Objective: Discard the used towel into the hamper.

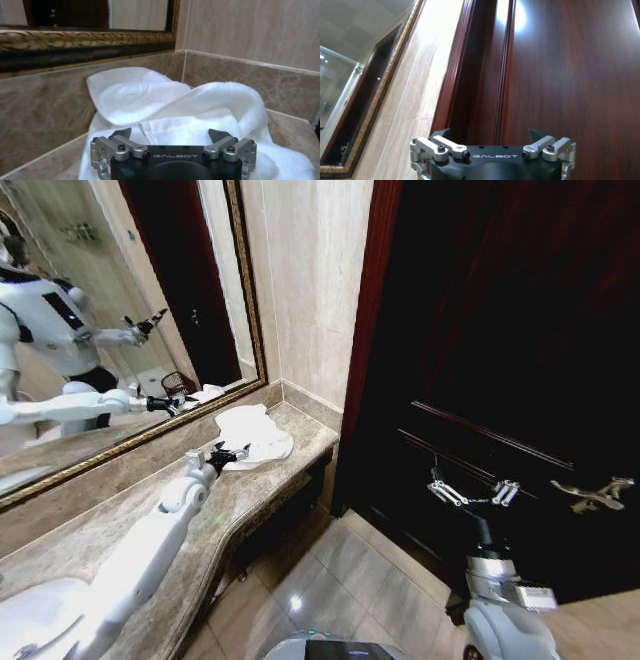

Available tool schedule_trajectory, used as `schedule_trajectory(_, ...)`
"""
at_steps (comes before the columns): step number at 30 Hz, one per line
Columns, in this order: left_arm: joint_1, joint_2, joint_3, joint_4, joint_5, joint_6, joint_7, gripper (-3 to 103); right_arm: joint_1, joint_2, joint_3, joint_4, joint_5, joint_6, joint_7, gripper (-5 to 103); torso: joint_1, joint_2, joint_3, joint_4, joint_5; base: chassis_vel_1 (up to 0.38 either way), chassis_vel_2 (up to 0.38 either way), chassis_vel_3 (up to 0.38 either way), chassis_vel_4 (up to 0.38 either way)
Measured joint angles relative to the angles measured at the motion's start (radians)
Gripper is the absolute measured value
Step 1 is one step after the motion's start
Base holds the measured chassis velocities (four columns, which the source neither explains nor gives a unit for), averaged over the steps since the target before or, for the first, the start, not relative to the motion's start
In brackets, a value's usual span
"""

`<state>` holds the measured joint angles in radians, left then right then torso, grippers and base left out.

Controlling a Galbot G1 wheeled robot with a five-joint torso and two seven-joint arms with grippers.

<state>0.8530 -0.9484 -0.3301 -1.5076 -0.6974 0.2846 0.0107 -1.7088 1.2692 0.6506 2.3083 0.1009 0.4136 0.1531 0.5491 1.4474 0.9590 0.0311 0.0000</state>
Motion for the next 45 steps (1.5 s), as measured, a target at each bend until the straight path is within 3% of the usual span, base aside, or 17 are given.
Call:
schedule_trajectory(15,-0.116,-0.036,0.138,0.149,0.041,-0.037,0.002,101,0.001,0.010,0.002,-0.012,-0.006,0.009,0.002,100,0.000,0.000,0.000,0.0001,0.0001,0.000,0.000,0.000,0.000)
schedule_trajectory(16,-0.120,-0.039,0.139,0.154,0.042,-0.042,0.002,94,0.001,0.013,0.001,-0.012,-0.006,0.010,0.002,100,0.000,0.000,0.000,0.0000,-0.0001,0.000,0.000,0.000,0.000)
schedule_trajectory(20,-0.116,-0.041,0.135,0.156,0.041,-0.064,0.004,86,-0.002,0.021,0.000,-0.011,-0.009,0.012,0.006,100,0.000,0.000,0.000,-0.0001,0.0000,0.000,0.000,0.000,0.000)
schedule_trajectory(23,-0.093,-0.040,0.115,0.144,0.041,-0.084,0.019,74,-0.004,0.030,-0.001,-0.011,-0.011,0.012,0.023,100,0.000,0.000,0.000,0.0000,-0.0002,0.000,0.000,0.000,0.000)
schedule_trajectory(29,-0.054,-0.037,0.083,0.123,0.042,-0.110,0.029,62,-0.005,0.041,-0.013,-0.012,-0.022,0.009,0.026,100,0.000,0.000,0.000,0.0000,-0.0002,0.000,0.000,0.000,0.000)
schedule_trajectory(35,-0.017,-0.037,0.057,0.099,0.042,-0.126,0.029,46,-0.031,0.042,-0.018,0.000,-0.027,-0.058,0.034,100,0.000,0.000,0.000,0.0000,0.0000,0.000,0.000,0.000,0.000)
schedule_trajectory(45,0.010,-0.034,0.037,0.066,0.044,-0.129,0.035,15,-0.076,-0.012,-0.008,0.027,0.026,-0.170,0.069,100,0.000,0.000,0.000,0.0000,-0.0001,0.000,0.000,0.000,0.000)
